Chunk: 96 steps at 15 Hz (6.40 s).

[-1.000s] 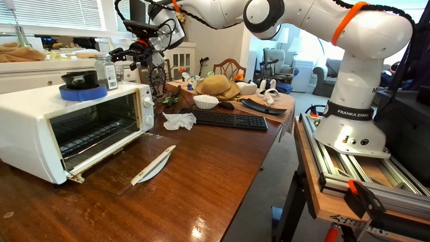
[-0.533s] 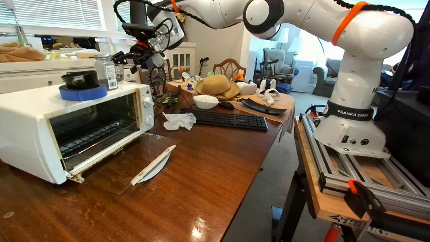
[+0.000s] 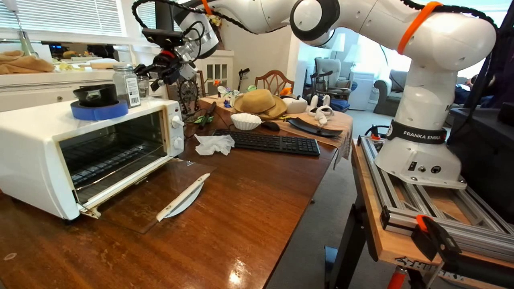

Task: Put the small glass directly onto the table

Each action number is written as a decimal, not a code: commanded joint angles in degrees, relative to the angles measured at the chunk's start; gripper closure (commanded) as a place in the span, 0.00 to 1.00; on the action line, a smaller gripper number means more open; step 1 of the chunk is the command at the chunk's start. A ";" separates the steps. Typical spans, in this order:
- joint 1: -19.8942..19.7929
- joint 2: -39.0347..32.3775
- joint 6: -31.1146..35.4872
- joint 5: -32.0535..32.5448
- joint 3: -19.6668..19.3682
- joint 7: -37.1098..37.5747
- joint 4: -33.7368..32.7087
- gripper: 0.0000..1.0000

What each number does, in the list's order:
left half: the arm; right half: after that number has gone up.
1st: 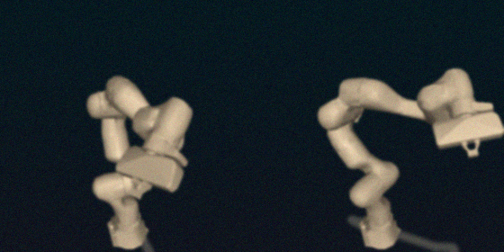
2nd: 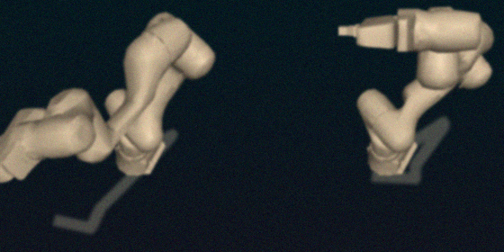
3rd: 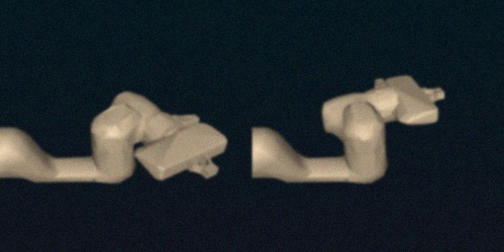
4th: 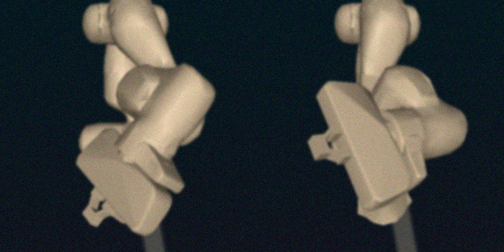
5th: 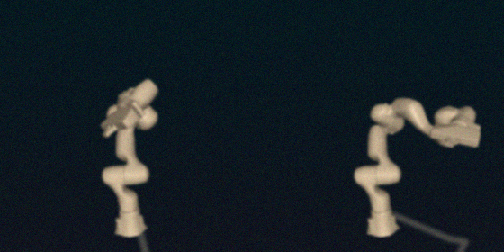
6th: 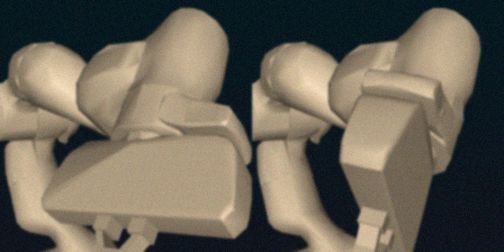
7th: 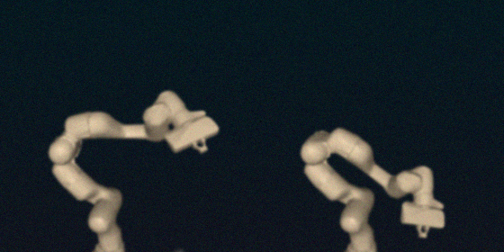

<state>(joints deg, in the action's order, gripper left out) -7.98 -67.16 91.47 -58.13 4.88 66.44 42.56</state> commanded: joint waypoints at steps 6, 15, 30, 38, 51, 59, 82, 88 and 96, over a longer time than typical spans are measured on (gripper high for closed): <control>1.02 -0.38 0.25 1.10 -1.28 1.04 -1.39 0.69; -4.90 5.52 -16.27 1.54 -0.67 -6.28 2.89 0.69; -8.14 4.55 -41.05 12.70 -3.32 -8.85 6.92 0.69; -8.08 3.11 -39.25 9.49 -3.87 -9.17 5.58 0.69; -3.79 -1.28 -29.02 12.40 -6.53 -14.22 18.20 0.69; -2.66 3.66 -15.52 11.92 -10.17 -18.99 29.86 0.69; 1.13 18.26 12.01 0.62 -8.08 -38.83 55.49 0.69; -2.78 17.93 5.77 -7.68 -6.99 -50.09 58.14 0.69; -3.66 16.94 -2.87 -8.94 -9.19 -51.26 58.93 0.69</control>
<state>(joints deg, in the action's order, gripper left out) -12.03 -50.40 91.10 -66.00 -3.38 14.93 100.72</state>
